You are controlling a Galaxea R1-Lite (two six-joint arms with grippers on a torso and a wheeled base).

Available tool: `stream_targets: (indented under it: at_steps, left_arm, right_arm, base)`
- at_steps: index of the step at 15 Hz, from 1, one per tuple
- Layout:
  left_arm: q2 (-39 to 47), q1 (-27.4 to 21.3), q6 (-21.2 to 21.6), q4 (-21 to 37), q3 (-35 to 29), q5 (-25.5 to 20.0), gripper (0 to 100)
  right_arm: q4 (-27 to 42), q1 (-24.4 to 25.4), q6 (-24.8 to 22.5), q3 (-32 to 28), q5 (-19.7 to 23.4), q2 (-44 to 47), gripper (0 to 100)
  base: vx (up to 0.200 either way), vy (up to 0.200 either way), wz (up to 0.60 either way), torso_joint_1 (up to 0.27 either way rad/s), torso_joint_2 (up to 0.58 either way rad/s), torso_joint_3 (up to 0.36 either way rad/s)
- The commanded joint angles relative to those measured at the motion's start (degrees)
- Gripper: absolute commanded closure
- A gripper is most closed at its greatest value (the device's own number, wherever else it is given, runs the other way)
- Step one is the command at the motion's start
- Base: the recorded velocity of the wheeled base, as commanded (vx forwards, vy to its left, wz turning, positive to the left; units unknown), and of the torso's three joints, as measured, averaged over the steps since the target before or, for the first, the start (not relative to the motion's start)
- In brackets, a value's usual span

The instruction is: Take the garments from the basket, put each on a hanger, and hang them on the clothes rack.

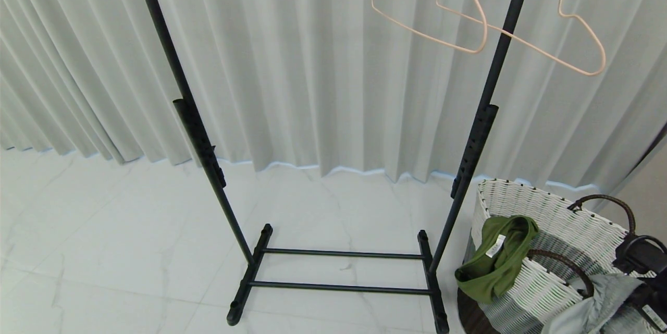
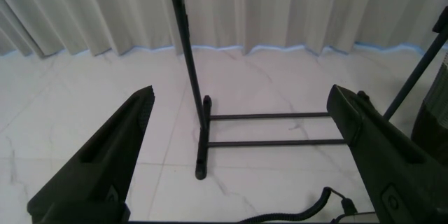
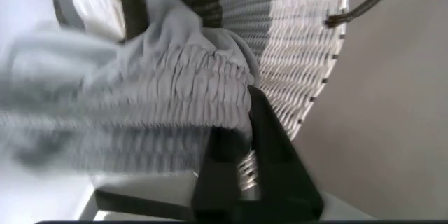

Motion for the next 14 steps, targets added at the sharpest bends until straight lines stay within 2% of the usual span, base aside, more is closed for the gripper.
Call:
stream_targets:
  at_steps: [1,2,3,6,8,10,14]
  left_arm:
    - [0.0,0.01,0.0,-0.01,0.01,0.07,0]
    - [0.0,0.01,0.0,-0.01,0.01,-0.02,0]
    - [0.0,0.01,0.0,-0.01,0.01,-0.02,0]
    - [0.0,0.01,-0.44,-0.01,0.01,0.07,0]
    - [0.0,0.01,-0.88,-0.01,0.01,0.07,0]
    - [0.0,0.01,-0.88,-0.01,0.01,0.07,0]
    - [0.0,0.01,-0.88,-0.01,0.01,0.07,0]
  right_arm:
    - [3.41,1.99,2.5,-0.83,0.04,-6.97,100]
    - [8.77,3.84,4.96,-2.41,-0.05,-11.1,100]
    - [20.81,6.12,8.21,-6.28,-0.23,-18.3,100]
    - [47.79,8.32,12.08,-16.92,-0.23,-33.6,100]
    - [59.66,11.05,15.24,-23.16,-0.14,-40.54,100]
    - [66.43,13.68,16.74,-27.81,-0.14,-45.29,100]
    - [70.21,14.03,16.74,-36.6,-0.14,-47.84,100]
  base:
    - [0.0,0.0,0.0,0.0,0.0,0.0]
    - [0.0,0.0,0.0,0.0,0.0,0.0]
    - [0.0,0.0,0.0,0.0,0.0,0.0]
    - [0.0,0.0,0.0,0.0,0.0,0.0]
    - [0.0,0.0,0.0,0.0,0.0,0.0]
    - [0.0,0.0,0.0,0.0,0.0,0.0]
    - [0.0,0.0,0.0,0.0,0.0,0.0]
